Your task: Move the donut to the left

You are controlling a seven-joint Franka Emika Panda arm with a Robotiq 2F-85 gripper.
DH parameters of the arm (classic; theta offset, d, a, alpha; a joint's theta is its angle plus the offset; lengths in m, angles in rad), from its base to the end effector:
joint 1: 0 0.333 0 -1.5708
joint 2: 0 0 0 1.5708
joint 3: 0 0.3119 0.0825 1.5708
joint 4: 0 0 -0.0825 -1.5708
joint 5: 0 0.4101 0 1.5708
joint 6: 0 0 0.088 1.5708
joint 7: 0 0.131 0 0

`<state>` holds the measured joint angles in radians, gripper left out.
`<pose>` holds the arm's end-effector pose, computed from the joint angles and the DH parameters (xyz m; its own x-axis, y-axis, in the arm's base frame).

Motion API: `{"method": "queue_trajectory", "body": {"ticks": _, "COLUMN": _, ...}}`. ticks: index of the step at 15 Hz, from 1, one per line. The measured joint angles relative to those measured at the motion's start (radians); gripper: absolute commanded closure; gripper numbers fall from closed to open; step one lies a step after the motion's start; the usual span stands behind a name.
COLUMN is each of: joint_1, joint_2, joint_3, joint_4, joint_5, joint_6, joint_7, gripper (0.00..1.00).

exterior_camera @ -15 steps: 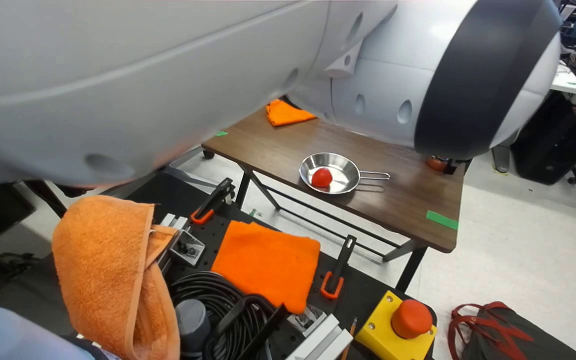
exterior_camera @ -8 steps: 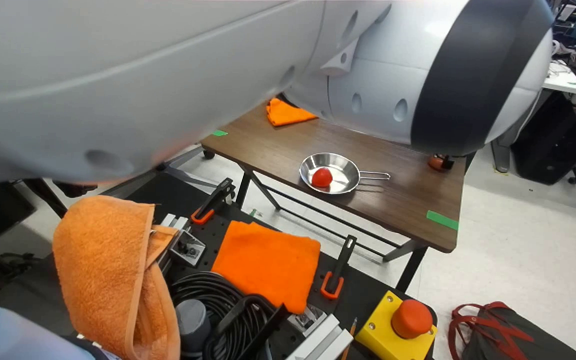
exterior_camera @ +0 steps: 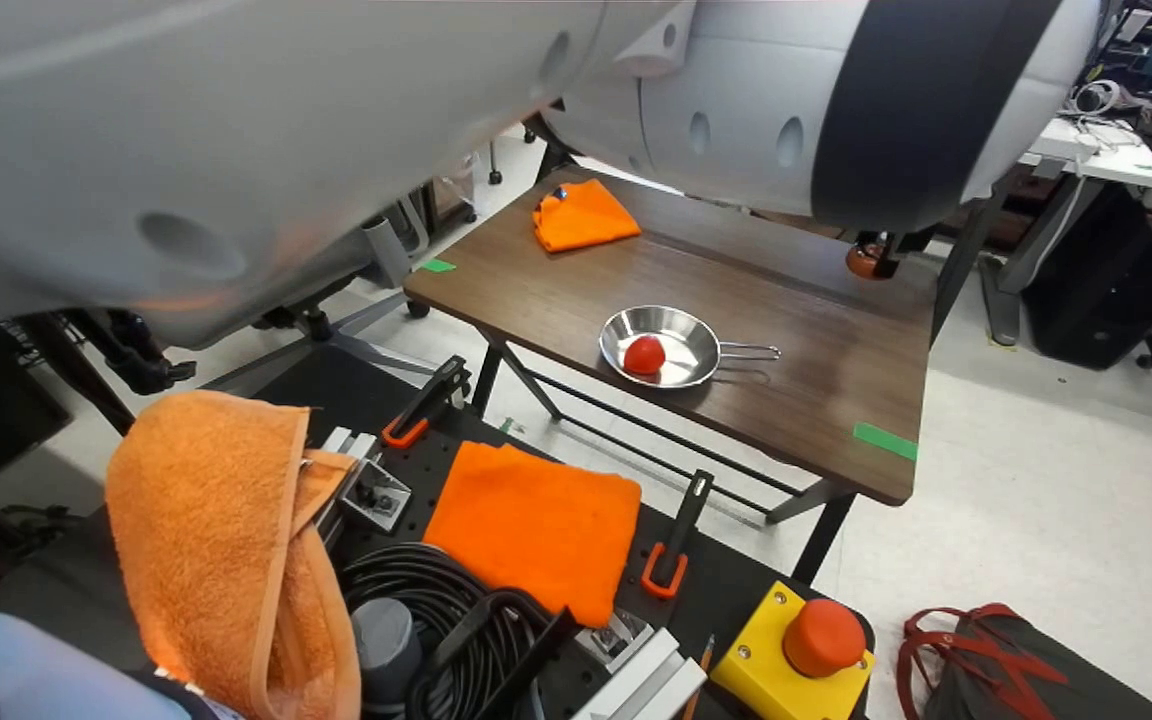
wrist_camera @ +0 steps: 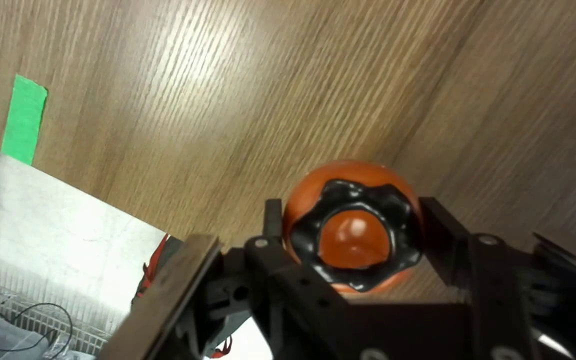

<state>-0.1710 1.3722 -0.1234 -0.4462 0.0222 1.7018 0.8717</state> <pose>0.7931 -0.1764 0.1550 0.4730 -0.8811 0.0028 -0.8712 -0.4672 0.1509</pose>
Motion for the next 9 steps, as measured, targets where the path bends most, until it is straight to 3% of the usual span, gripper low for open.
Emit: {"method": "queue_trajectory", "body": {"ticks": 9, "joint_1": 0.062, "joint_2": 0.049, "joint_3": 0.007, "joint_4": -0.010, "joint_5": -0.001, "joint_6": 0.002, "joint_7": -0.019, "gripper": 0.58}}
